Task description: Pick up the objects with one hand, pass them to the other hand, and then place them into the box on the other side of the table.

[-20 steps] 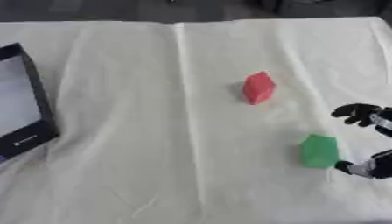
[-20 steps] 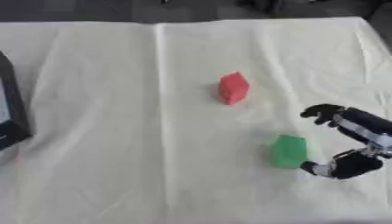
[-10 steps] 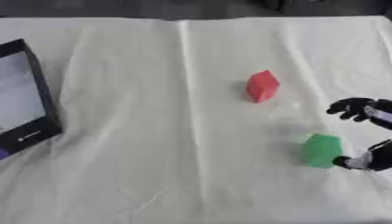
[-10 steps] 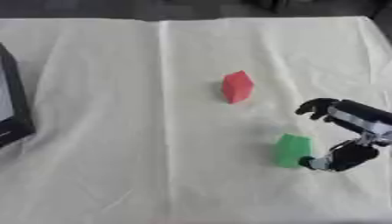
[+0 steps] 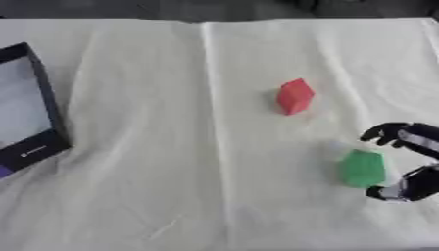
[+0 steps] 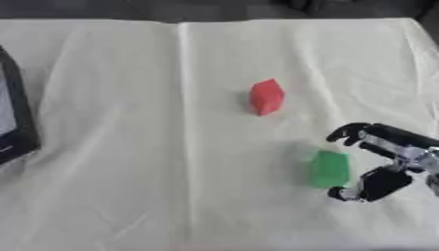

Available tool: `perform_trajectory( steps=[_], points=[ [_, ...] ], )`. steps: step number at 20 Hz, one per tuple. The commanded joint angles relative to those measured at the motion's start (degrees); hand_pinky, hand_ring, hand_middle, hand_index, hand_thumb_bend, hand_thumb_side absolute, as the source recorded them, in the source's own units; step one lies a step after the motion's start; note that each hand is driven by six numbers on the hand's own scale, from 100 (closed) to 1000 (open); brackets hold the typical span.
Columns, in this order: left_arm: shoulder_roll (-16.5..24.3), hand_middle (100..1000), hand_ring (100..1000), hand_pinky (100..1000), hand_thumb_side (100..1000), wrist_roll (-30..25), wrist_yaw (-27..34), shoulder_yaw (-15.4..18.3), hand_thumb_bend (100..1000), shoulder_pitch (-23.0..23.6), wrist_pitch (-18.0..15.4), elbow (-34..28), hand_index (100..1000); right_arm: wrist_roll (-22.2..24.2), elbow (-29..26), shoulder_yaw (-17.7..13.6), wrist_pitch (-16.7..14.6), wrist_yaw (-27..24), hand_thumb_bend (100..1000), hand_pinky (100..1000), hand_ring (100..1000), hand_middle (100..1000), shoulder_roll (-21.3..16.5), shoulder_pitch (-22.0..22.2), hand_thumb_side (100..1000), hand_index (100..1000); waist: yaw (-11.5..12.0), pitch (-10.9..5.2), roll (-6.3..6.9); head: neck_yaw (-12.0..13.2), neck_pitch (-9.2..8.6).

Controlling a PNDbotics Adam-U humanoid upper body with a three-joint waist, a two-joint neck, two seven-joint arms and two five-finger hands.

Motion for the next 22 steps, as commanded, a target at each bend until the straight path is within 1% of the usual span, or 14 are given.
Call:
perform_trajectory(
  steps=[1,4,8,14,17,20,22],
  points=[
    [0.6,714,886,908,785,0.0,0.0,0.3,100,-0.9,0.1,-1.0,794,-1.1,-0.8,0.7,2.0,1.0,551,864,859,896,-0.7,-0.9,204,872,0.1,-0.73,0.12,-0.3,0.02],
    [0.4,714,886,908,786,0.0,0.0,0.3,100,-1.0,0.1,-1.0,793,-3.1,-0.8,1.4,3.9,1.7,547,869,861,891,0.0,-1.5,181,869,0.2,-0.72,0.17,-0.3,0.00],
    [0.3,712,887,909,785,0.0,-0.1,0.3,100,-1.0,0.1,-1.0,791,-5.0,-0.8,2.3,6.1,2.9,548,872,862,886,0.7,-1.9,179,870,0.4,-0.67,0.24,-0.2,-0.10],
    [0.1,705,883,912,783,-0.3,-0.1,0.1,100,-0.9,0.0,-1.0,785,-5.4,-0.8,4.0,9.0,4.1,547,873,857,860,1.3,-2.0,175,865,0.7,-0.51,0.38,-0.3,-0.15],
    [0.1,701,879,913,783,-0.4,-0.1,0.1,100,-0.9,0.0,-1.0,782,-5.2,-0.8,4.5,10.2,4.6,540,872,849,811,1.5,-1.9,157,855,0.7,-0.43,0.37,-0.3,-0.14],
    [0.0,699,878,914,783,-0.5,-0.1,0.0,100,-0.8,0.0,-1.0,780,-5.3,-0.8,4.5,11.6,5.1,506,869,835,785,1.7,-2.0,128,836,0.7,-0.37,0.34,-0.3,-0.23],
    [0.0,697,877,914,783,-0.6,-0.1,0.0,100,-0.8,-0.1,-1.0,778,-5.7,-0.8,4.5,12.4,5.2,447,865,824,771,1.8,-2.2,107,822,0.8,-0.34,0.35,-0.3,-0.28]
  ],
)
